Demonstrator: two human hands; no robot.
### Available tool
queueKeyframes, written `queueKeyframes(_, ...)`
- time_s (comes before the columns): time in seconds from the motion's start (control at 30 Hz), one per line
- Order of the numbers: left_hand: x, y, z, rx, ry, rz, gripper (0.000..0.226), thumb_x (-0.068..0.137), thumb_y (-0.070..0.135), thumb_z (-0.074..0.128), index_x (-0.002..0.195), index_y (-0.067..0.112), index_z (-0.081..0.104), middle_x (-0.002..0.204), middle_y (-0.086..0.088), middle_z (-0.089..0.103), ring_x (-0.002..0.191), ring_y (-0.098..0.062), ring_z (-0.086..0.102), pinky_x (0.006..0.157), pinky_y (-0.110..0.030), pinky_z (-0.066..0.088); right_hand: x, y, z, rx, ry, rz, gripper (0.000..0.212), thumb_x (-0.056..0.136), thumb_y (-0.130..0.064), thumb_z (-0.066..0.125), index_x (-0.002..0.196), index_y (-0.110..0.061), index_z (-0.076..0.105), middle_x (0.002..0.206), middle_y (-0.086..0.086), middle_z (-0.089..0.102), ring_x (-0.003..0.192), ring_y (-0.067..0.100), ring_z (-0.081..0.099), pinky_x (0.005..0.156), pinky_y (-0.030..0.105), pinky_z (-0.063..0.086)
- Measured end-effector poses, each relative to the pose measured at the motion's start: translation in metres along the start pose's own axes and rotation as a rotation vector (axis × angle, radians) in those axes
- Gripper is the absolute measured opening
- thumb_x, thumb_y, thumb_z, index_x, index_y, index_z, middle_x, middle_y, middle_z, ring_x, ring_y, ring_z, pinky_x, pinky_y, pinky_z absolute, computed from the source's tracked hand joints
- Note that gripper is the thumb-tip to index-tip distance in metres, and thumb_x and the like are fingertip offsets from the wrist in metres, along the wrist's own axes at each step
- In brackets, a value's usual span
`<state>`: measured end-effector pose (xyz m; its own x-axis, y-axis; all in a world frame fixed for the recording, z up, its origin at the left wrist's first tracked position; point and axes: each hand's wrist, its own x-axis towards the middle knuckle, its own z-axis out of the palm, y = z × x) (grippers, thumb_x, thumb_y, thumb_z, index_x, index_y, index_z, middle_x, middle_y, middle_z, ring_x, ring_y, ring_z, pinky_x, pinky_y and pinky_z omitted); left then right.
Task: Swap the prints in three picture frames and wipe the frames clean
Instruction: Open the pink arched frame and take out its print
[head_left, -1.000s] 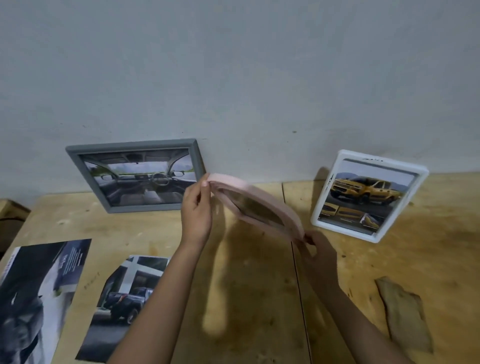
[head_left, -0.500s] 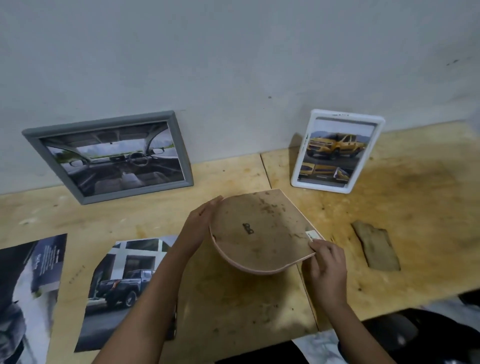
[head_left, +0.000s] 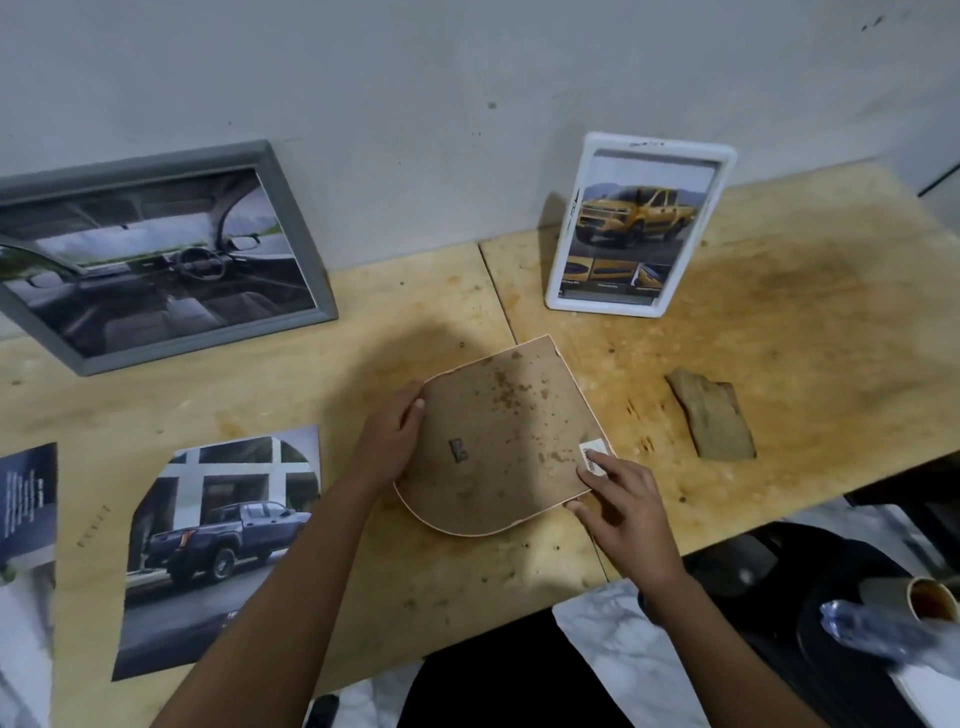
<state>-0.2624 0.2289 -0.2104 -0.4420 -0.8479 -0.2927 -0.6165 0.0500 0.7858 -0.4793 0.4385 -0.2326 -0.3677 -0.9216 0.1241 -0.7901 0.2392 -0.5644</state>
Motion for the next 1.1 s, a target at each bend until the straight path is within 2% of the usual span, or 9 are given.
queueKeyframes(0.1, 0.001, -0.003, 0.007, 0.029, 0.031, 0.025, 0.042, 0.101, 0.025, 0.036, 0.142, 0.014, 0.038, 0.145, -0.004, 0.042, 0.131, -0.021, 0.04, 0.102, -0.024, 0.03, 0.002, -0.005, -0.004, 0.067, 0.003, 0.043, 0.046, 0.087, -0.053, 0.051, 0.103, -0.016, 0.072, 0.115, -0.003, 0.063, 0.109, 0.012, 0.048, 0.092, 0.03, 0.042)
queueKeyframes(0.23, -0.007, -0.013, 0.014, -0.017, 0.12, -0.038, 0.046, 0.1, 0.03, 0.038, 0.143, 0.015, 0.036, 0.148, -0.006, 0.038, 0.136, -0.022, 0.035, 0.113, -0.041, 0.029, 0.021, -0.02, -0.003, 0.097, -0.005, -0.03, 0.029, 0.09, -0.035, 0.048, 0.098, -0.019, 0.071, 0.104, -0.007, 0.061, 0.101, 0.008, 0.05, 0.087, 0.03, 0.042)
queueKeyframes(0.33, -0.039, -0.016, 0.026, -0.047, 0.303, -0.158, 0.047, 0.101, 0.028, 0.037, 0.145, 0.013, 0.031, 0.152, -0.006, 0.03, 0.141, -0.02, 0.026, 0.115, -0.036, 0.023, 0.047, -0.035, 0.005, 0.111, -0.162, -0.121, 0.031, 0.09, -0.034, 0.046, 0.103, -0.016, 0.069, 0.106, -0.002, 0.061, 0.1, 0.014, 0.055, 0.087, 0.03, 0.045)
queueKeyframes(0.43, -0.081, -0.021, 0.047, -0.069, 0.411, -0.256, 0.046, 0.101, 0.025, 0.034, 0.146, 0.015, 0.03, 0.154, -0.004, 0.026, 0.143, -0.018, 0.021, 0.117, -0.035, 0.019, 0.079, -0.059, 0.016, 0.056, -0.401, -0.255, 0.04, 0.086, -0.035, 0.045, 0.114, -0.014, 0.065, 0.115, 0.004, 0.06, 0.101, 0.022, 0.057, 0.085, 0.04, 0.051)
queueKeyframes(0.57, -0.117, -0.023, 0.077, -0.028, 0.43, -0.252, 0.047, 0.101, 0.021, 0.034, 0.147, 0.017, 0.026, 0.157, 0.001, 0.018, 0.142, -0.004, 0.009, 0.119, -0.029, 0.003, 0.108, -0.094, 0.032, -0.195, -0.723, -0.521, 0.048, 0.093, -0.035, 0.045, 0.14, -0.025, 0.039, 0.151, 0.001, 0.027, 0.133, 0.025, 0.032, 0.106, 0.04, 0.032)
queueKeyframes(0.7, -0.123, -0.014, 0.091, 0.004, 0.474, -0.271, 0.047, 0.101, 0.023, 0.033, 0.148, 0.019, 0.025, 0.157, 0.004, 0.015, 0.145, -0.01, 0.006, 0.113, -0.024, -0.003, 0.124, -0.119, 0.046, -0.456, -0.889, -0.805, 0.062, 0.092, -0.037, 0.046, 0.147, -0.035, 0.018, 0.158, -0.001, 0.005, 0.143, 0.027, 0.008, 0.113, 0.047, 0.015)
queueKeyframes(0.8, -0.123, -0.014, 0.095, 0.058, 0.463, -0.31, 0.05, 0.101, 0.025, 0.029, 0.15, 0.018, 0.018, 0.158, 0.002, 0.011, 0.146, -0.012, 0.003, 0.115, -0.028, -0.004, 0.132, -0.124, 0.055, -0.613, -0.921, -0.969, 0.068, 0.089, -0.038, 0.047, 0.148, -0.035, 0.014, 0.158, -0.002, 0.001, 0.144, 0.028, 0.009, 0.109, 0.052, 0.024)
queueKeyframes(0.93, -0.12, -0.011, 0.096, 0.065, 0.458, -0.36, 0.048, 0.102, 0.023, 0.028, 0.149, 0.019, 0.021, 0.158, 0.0, 0.013, 0.146, -0.014, 0.003, 0.117, -0.033, 0.0, 0.138, -0.128, 0.057, -0.783, -0.926, -1.088, 0.07, 0.092, -0.049, 0.04, 0.149, -0.033, 0.003, 0.159, -0.002, -0.007, 0.144, 0.028, 0.01, 0.106, 0.05, 0.03)
queueKeyframes(1.1, -0.117, -0.005, 0.102, 0.084, 0.508, -0.425, 0.049, 0.102, 0.023, 0.025, 0.15, 0.021, 0.016, 0.159, 0.003, 0.009, 0.146, -0.014, 0.002, 0.117, -0.031, 0.0, 0.142, -0.139, 0.051, -0.901, -0.882, -1.24, 0.086, 0.083, -0.064, 0.047, 0.149, -0.029, 0.004, 0.159, -0.002, -0.008, 0.14, 0.031, 0.021, 0.102, 0.048, 0.033)
